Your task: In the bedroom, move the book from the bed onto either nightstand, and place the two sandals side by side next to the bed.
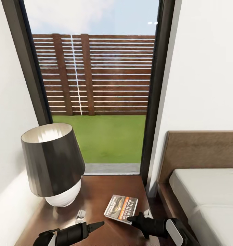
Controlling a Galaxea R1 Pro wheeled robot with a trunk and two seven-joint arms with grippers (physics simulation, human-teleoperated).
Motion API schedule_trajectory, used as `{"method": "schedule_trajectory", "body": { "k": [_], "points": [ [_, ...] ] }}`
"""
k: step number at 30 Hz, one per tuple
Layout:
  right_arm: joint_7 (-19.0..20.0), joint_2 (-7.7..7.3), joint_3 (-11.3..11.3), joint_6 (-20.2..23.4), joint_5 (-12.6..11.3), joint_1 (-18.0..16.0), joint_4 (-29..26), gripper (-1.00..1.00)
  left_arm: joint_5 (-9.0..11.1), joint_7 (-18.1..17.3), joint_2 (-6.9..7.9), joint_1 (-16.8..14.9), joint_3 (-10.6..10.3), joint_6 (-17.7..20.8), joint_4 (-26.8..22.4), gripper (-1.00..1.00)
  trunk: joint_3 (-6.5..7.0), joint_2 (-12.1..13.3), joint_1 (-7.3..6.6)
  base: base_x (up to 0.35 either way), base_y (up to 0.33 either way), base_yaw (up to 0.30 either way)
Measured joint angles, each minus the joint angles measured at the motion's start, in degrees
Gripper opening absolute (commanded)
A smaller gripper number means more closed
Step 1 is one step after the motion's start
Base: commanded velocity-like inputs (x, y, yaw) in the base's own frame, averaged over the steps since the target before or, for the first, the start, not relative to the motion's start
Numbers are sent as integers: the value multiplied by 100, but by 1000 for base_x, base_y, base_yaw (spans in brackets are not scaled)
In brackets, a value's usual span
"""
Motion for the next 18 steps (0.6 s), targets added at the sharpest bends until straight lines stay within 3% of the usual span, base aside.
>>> {"method": "schedule_trajectory", "body": {
  "k": [18],
  "points": [
    [2,-3,-1,0,-1,0,0,-100,0,0,2,0,0,0,0,100,-54,-120,66,0,0,0]
  ]
}}
